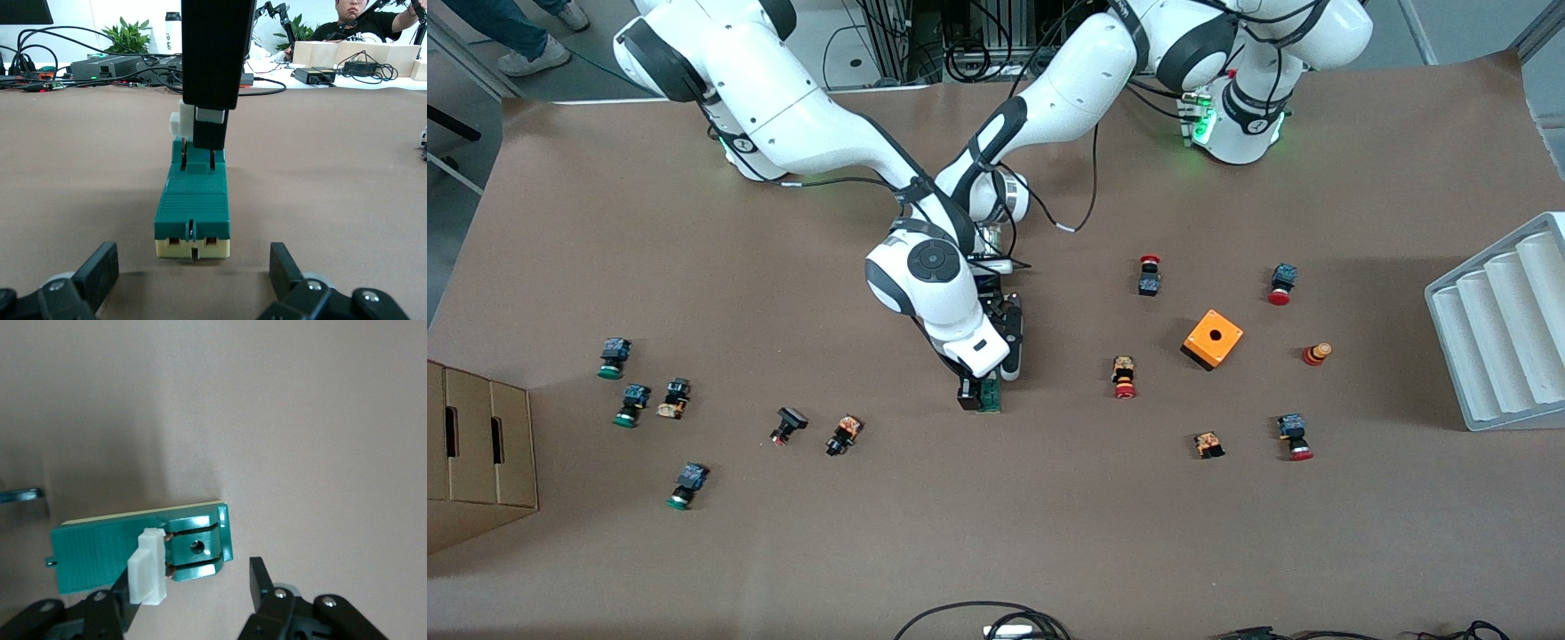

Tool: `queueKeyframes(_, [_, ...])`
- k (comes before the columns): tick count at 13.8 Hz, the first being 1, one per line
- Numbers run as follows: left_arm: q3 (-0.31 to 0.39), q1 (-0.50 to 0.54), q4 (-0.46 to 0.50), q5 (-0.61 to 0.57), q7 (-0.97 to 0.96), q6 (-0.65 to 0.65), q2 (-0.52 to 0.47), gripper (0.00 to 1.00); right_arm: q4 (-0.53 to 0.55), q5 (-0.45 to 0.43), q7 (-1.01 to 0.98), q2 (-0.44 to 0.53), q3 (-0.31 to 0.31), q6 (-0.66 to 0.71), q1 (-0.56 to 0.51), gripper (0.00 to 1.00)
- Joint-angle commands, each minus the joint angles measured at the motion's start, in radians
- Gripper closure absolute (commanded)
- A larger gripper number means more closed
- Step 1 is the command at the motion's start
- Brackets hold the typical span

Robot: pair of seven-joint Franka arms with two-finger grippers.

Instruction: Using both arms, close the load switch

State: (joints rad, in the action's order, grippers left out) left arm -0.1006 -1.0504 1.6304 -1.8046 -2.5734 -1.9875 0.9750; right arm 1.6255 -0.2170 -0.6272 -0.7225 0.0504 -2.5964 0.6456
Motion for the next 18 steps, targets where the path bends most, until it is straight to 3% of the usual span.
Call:
queueKeyframes(1, [0.002, -0.005, -0.01, -0.01, -0.016, -0.008, 0.021, 0.0, 0.002, -0.019, -0.003, 0.014, 0.0, -0.014, -0.009, 0.3])
queueKeyframes(18, [0.002, -0.005, -0.01, -0.01, -0.014, -0.008, 0.021, 0.0, -0.015, -0.016, -0.002, 0.017, 0.005, -0.016, -0.007, 0.35])
